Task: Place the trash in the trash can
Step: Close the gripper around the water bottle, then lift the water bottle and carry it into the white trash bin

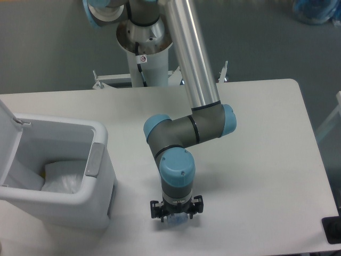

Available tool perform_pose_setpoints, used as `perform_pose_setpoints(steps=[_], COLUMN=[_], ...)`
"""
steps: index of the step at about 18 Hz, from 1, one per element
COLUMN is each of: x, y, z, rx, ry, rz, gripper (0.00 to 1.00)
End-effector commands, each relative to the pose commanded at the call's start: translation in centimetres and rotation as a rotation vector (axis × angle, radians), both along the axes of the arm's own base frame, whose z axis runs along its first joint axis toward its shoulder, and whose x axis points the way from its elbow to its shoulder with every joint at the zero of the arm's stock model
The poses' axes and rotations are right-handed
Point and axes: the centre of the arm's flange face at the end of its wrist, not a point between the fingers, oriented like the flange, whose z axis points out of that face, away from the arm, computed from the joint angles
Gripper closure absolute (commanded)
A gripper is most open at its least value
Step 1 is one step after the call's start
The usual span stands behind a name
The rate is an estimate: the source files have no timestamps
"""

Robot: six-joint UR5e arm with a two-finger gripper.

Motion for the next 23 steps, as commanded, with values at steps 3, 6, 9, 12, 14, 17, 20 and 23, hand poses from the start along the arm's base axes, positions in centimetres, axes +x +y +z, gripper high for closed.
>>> perform_pose_setpoints(steps=[3,6,9,12,14,17,20,23], x=[0.0,0.0,0.1,0.1,-0.1,0.3,0.1,-0.4], y=[0.0,0.0,-0.1,-0.1,-0.2,0.0,0.0,0.1], z=[0.0,0.3,0.3,0.2,0.1,0.4,2.3,5.5], rx=[0.000,0.002,0.002,-0.001,-0.015,-0.014,0.009,0.046], ry=[0.000,0.002,0.002,0.001,0.015,0.021,0.041,0.080], rz=[0.000,0.000,-0.002,0.000,0.003,-0.004,-0.002,0.003], gripper=[0.24,0.32,0.34,0.37,0.38,0.38,0.38,0.38])
